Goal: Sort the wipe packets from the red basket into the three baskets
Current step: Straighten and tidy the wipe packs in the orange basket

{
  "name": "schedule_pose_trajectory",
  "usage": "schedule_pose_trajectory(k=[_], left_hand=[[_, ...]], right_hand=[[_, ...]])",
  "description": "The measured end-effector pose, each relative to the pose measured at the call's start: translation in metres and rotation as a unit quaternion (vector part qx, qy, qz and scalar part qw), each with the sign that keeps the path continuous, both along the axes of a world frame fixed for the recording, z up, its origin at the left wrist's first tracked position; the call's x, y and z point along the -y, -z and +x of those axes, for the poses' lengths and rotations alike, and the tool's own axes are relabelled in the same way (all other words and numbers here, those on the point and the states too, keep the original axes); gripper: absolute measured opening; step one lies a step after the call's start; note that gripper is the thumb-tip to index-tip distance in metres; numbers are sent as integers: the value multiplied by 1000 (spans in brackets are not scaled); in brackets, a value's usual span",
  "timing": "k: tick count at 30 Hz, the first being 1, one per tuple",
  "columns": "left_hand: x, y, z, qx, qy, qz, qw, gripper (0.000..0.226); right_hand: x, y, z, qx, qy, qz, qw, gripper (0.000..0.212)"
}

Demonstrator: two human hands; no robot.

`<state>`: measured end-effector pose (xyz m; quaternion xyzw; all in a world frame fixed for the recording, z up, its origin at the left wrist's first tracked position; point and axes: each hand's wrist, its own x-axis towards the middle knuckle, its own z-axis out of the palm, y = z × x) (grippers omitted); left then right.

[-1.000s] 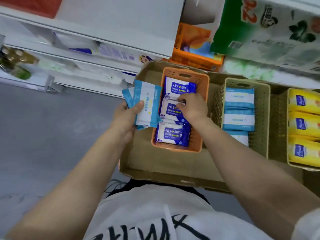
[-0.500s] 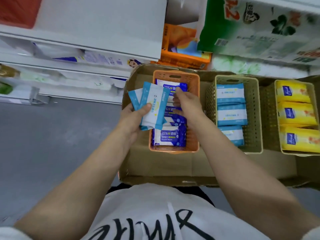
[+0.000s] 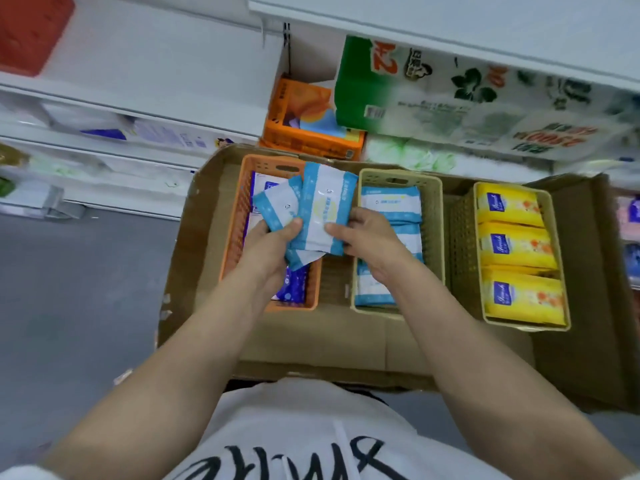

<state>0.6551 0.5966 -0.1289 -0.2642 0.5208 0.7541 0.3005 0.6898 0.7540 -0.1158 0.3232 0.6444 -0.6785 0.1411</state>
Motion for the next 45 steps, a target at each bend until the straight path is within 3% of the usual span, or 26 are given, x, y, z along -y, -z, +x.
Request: schedule_pose_trajectory(k=[3, 6, 11, 14, 17, 19, 23, 26, 28, 29, 31, 32, 34, 36, 40, 43, 45], left_hand=[[-38, 6, 17, 16, -29, -6, 999, 22], [-63, 12, 25, 24, -60, -10, 998, 23], [-75, 20, 35, 29, -105, -16, 994, 28], [-69, 24, 42, 25, -125, -25, 991, 30], [-65, 23, 45, 20, -128, -40, 991, 21], [-68, 21, 45, 13, -129, -50, 990, 18], [-76, 21, 48, 2, -113, -60, 992, 25], [-82, 22, 52, 13, -98, -53, 994, 27], [-86, 22, 56, 29, -88, -39, 995, 23], [-88, 23, 58, 37, -81, -31, 996, 22], [-95, 22, 62, 41, -49, -20, 998, 22], [-99, 21, 64, 38, -28, -13, 999, 23], [-107, 24, 69, 26, 4, -4, 1000, 25], [-114, 28, 74, -7, 11, -47, 999, 22], [-108, 43, 82, -128, 80, -308, 939, 27], [-103, 56, 89, -118, 133, -330, 927, 39], [-101, 60, 92, -109, 143, -334, 925, 36]], right_hand=[[-66, -2, 14, -21, 73, 28, 997, 19], [-123, -1, 23, -26, 80, 80, 993, 27], [-164, 15, 32, 20, -99, 200, 975, 27], [-161, 34, 34, 86, -308, 282, 905, 35], [-140, 48, 42, 83, -432, 324, 838, 37], [-128, 61, 51, 62, -451, 349, 819, 35], [-115, 79, 71, 20, -395, 432, 810, 30], [-112, 74, 81, 3, -369, 521, 770, 22], [-114, 64, 79, -21, -263, 540, 799, 22], [-115, 54, 74, -19, -194, 490, 850, 26], [-118, 31, 57, 14, -82, 236, 968, 35], [-120, 22, 50, 37, -73, 106, 991, 36], [-123, 14, 41, 41, -158, 28, 986, 34], [-129, 17, 38, 18, -198, 102, 975, 30], [-159, 32, 38, -1, -86, 187, 979, 29], [-164, 42, 49, 42, -188, 241, 951, 41], [-153, 48, 60, 63, -292, 290, 909, 41]])
